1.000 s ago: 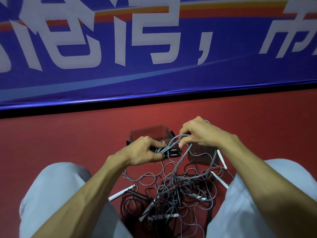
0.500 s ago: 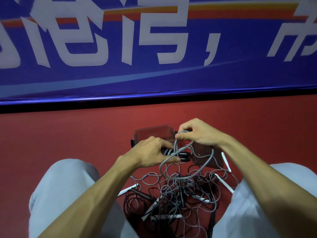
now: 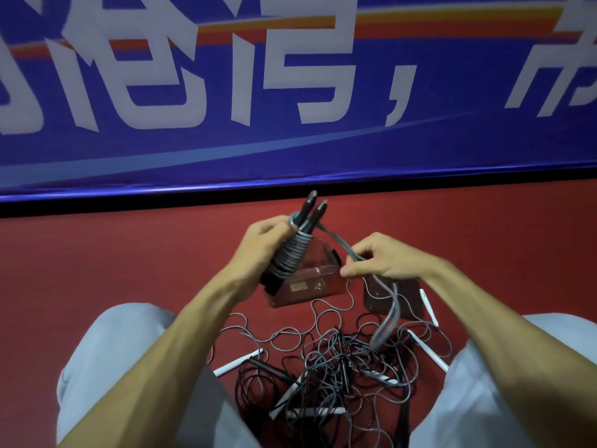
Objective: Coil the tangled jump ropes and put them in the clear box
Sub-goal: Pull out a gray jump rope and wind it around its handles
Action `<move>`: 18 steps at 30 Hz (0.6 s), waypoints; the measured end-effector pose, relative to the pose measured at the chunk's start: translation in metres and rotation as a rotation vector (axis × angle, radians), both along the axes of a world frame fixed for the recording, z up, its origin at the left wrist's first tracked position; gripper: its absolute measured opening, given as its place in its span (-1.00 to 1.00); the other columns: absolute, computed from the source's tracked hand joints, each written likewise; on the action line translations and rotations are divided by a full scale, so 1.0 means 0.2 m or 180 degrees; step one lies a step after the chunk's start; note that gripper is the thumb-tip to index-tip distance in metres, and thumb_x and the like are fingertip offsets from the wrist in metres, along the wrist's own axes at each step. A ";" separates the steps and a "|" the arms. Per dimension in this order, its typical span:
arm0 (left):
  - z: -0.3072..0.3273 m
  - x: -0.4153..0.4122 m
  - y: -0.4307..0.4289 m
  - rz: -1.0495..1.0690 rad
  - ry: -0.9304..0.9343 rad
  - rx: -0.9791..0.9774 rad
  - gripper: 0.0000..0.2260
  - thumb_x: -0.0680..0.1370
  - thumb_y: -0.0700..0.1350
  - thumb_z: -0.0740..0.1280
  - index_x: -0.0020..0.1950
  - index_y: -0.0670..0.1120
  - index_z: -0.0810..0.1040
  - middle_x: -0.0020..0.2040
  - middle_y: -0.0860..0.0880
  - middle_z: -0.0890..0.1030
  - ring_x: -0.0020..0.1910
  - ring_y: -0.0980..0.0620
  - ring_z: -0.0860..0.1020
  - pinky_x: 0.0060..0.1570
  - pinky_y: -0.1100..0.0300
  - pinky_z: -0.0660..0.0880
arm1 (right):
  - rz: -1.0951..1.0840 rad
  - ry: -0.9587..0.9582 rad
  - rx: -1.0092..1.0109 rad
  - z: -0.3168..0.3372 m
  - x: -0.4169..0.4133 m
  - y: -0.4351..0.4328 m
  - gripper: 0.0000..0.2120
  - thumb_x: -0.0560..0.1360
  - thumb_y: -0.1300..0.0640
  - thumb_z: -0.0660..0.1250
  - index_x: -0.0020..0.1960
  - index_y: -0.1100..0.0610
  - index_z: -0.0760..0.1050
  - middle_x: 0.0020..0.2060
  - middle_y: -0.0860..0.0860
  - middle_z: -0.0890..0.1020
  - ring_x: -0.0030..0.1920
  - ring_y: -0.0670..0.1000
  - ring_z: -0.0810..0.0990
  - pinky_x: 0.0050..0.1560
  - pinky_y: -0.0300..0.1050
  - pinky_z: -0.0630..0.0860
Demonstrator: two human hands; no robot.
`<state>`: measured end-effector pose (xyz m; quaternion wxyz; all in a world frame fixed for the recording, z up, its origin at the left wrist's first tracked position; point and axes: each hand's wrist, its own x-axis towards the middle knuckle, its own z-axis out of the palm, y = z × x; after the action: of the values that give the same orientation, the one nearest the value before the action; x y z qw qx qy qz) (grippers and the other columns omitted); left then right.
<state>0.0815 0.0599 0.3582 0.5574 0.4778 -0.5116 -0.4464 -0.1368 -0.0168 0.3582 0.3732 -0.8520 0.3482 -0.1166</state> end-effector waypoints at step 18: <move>-0.14 0.08 -0.11 0.0712 -0.1902 0.0344 -0.73 0.48 -0.03 0.47 0.18 0.03 0.65 -0.14 0.00 0.69 -0.17 0.09 0.63 -0.10 0.14 0.58 | 0.0537 0.1015 -0.1987 0.05 0.04 0.21 -0.92 0.58 0.00 0.25 -0.08 -0.03 0.42 -0.14 -0.08 0.56 -0.07 0.01 0.52 -0.03 0.02 0.49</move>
<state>0.0980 0.0383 0.3302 0.4020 0.6699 -0.5724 -0.2488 -0.1281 0.0248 0.3675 0.0443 -0.9581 0.2782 -0.0518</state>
